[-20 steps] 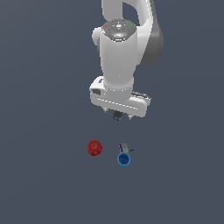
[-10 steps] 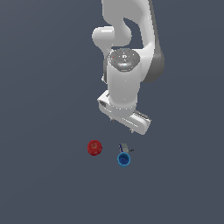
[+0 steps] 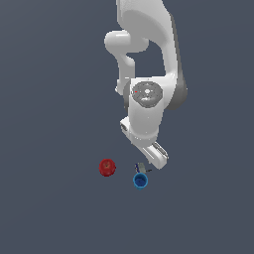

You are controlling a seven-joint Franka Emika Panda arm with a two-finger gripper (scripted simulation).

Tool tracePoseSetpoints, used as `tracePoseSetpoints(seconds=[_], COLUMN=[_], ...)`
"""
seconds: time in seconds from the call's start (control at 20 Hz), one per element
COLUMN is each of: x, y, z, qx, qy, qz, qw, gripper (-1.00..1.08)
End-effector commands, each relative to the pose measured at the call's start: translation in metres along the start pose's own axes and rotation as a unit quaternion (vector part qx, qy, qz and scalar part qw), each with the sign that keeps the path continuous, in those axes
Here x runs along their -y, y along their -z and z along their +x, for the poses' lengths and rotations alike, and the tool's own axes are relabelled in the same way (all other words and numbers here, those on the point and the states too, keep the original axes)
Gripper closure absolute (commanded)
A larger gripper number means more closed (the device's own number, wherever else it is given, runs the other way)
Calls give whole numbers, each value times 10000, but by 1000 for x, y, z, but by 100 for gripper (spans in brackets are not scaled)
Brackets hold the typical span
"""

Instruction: Pick up a designated object from a clutter of objects.

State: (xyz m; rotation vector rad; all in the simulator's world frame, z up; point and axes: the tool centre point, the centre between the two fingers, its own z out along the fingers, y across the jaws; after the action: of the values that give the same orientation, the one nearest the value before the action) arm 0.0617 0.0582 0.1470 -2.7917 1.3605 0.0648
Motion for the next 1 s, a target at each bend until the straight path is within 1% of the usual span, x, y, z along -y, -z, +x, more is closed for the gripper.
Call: tracePoseSetpoints(seconds=[0.0,0.2,0.5,0.75,0.95], x=[5,11,18,21,22], y=[-13,-34,-60,-75,-82], z=[0,0,0,0,0], qx=[-23,-72,-162,-224,-258], qy=[-351,-896,-1588,-1970,-2155], qz=[-4,-12,-16,-12,-9], qw=[9994,9960,9872,9801,9762], gripper=[-92,-92,-92,-92,-92])
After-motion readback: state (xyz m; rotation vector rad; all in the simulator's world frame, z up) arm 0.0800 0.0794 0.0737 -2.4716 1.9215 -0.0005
